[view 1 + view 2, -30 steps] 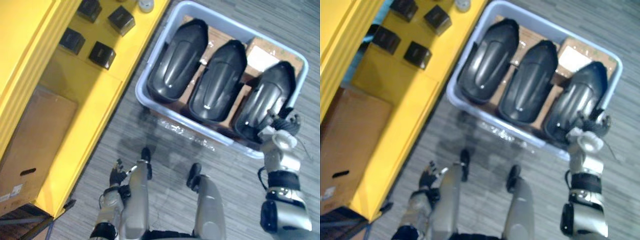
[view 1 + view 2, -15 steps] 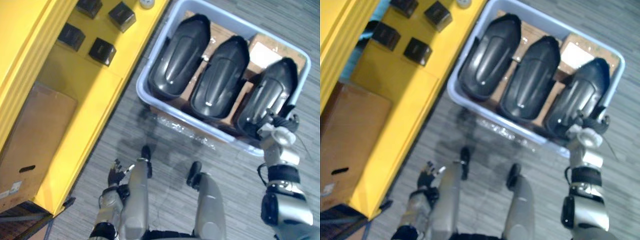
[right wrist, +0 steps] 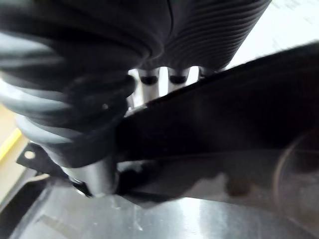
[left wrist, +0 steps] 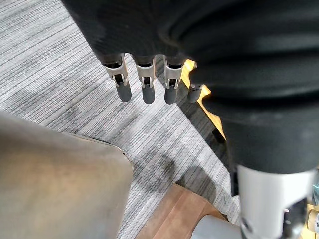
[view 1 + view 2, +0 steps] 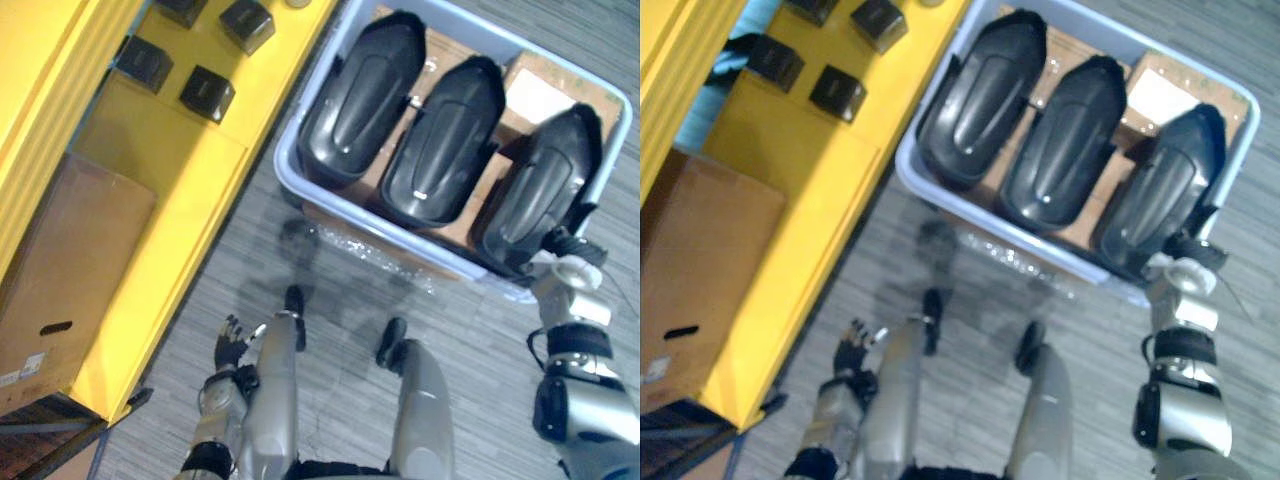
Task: Walk over and take plastic housings, then place them on the shelf
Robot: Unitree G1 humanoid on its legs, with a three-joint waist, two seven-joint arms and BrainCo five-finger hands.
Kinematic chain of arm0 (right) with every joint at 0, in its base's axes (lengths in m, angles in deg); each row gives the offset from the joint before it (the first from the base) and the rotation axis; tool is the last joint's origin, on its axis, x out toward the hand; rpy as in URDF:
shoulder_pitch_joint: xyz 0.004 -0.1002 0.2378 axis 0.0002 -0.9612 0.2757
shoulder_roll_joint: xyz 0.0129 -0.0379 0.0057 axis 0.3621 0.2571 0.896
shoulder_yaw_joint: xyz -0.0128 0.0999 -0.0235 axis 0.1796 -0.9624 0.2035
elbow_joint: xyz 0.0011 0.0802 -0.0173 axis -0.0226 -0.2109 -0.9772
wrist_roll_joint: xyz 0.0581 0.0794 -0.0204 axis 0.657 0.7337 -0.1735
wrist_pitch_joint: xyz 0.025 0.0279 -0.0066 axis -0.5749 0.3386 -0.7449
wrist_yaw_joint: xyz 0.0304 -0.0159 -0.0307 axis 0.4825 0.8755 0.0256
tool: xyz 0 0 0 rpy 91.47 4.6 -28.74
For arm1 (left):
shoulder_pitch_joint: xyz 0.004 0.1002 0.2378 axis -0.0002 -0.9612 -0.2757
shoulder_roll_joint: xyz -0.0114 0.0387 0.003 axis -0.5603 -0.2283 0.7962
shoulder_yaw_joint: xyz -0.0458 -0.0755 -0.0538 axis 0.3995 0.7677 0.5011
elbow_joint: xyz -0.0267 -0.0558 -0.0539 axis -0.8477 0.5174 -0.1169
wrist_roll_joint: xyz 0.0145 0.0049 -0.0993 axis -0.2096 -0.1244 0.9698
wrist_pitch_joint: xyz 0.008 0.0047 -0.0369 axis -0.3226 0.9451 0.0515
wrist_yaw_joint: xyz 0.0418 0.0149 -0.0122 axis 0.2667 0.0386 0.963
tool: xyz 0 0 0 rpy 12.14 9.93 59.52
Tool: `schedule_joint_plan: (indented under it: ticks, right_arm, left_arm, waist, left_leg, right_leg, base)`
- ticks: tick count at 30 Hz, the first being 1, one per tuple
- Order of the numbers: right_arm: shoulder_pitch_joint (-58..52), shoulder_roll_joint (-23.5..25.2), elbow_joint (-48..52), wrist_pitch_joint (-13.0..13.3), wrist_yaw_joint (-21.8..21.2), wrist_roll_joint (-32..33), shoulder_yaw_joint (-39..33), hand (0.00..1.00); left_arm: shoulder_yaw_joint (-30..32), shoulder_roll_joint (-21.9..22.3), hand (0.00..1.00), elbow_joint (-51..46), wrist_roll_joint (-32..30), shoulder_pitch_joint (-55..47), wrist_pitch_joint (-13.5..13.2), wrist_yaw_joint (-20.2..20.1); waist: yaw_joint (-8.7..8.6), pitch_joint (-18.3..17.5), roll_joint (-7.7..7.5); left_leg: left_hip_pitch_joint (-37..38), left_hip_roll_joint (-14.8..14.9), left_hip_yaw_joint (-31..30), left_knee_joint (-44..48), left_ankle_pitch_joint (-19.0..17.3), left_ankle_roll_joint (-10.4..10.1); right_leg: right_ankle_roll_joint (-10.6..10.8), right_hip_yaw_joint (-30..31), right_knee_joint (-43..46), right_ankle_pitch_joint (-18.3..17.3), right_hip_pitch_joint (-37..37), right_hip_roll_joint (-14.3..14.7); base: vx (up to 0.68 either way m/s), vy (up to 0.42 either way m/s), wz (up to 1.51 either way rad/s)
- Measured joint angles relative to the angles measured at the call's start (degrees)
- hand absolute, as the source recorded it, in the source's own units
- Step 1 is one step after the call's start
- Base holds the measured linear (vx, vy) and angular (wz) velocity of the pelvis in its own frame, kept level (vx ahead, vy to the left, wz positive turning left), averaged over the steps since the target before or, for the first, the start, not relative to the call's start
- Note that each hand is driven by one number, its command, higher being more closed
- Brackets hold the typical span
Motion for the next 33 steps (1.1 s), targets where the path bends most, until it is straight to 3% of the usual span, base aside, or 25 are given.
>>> schedule_joint_plan:
  ticks: [7, 14, 18, 23, 27, 33]
  right_arm:
    - [-0.6, -0.1, 0.6, -1.4, 0.2, -0.2, -0.1, 1.0]
    - [-2.7, 0.1, 2.8, -1.3, 0.9, -4.2, 0.2, 1.0]
    - [-5.2, 1.0, 4.8, -1.5, 0.8, -6.5, 0.5, 1.0]
    - [-9.9, 2.0, 14.5, -0.8, 1.3, -11.3, 0.4, 1.0]
    - [-12.9, 3.2, 19.1, 0.3, 3.1, -14.9, 0.3, 1.0]
    - [-16.9, 6.6, 18.5, 0.3, 3.6, -18.0, 0.4, 1.0]
  left_arm:
    - [0.0, 0.0, 0.0, -0.5, 0.1, 0.0, 0.0, 0.0]
    - [-0.1, -0.2, 0.0, -1.4, 0.2, -0.3, -0.1, 0.6]
    - [-0.1, -0.2, 0.0, -2.3, 3.9, -1.9, -0.4, 1.4]
    - [0.2, 1.0, 0.0, -7.2, 8.9, -4.2, -4.2, 6.4]
    - [1.3, 0.9, 0.0, -14.0, 8.8, -5.7, -7.2, 11.8]
    - [3.1, -0.4, 0.0, -22.9, 6.3, -8.4, -7.9, 17.1]
  waist:
    - [-0.02, 0.0, 0.09]
    - [0.05, 0.0, 0.08]
    - [-0.01, 0.0, 0.08]
    - [-0.1, -0.1, 0.12]
    - [0.01, -0.3, -0.21]
    - [0.08, -1.7, -2.87]
  left_leg:
    - [-0.8, 0.1, -0.4, 1.7, -0.7, 0.3]
    - [-0.7, 0.0, -0.3, 1.9, -0.7, 0.5]
    - [1.3, 0.1, -0.2, 1.6, -0.8, 0.5]
    - [4.3, 0.1, -0.8, 0.8, -1.2, 1.0]
    - [7.2, -0.1, -1.1, -0.8, -1.1, 0.9]
    - [13.2, -1.0, -1.2, -6.0, 0.2, 0.0]
  right_leg:
    - [0.1, -0.2, 0.9, -0.5, -0.1, 0.0]
    - [0.1, -0.2, 0.9, -0.5, 0.1, 0.1]
    - [0.2, -0.5, 0.2, -0.4, 2.4, 0.2]
    - [0.5, -1.8, -2.2, -0.3, 6.9, 0.8]
    - [0.8, -2.9, -4.3, 0.0, 10.6, 0.7]
    - [1.2, -3.6, -8.6, 0.4, 16.5, 0.8]
  base:
    - [0.0, -0.004, 0.0]
    - [0.0, -0.008, 0.0]
    - [0.01, -0.013, 0.01]
    - [0.0, -0.006, 0.08]
    - [0.02, -0.006, 0.11]
    - [0.06, -0.026, 0.08]
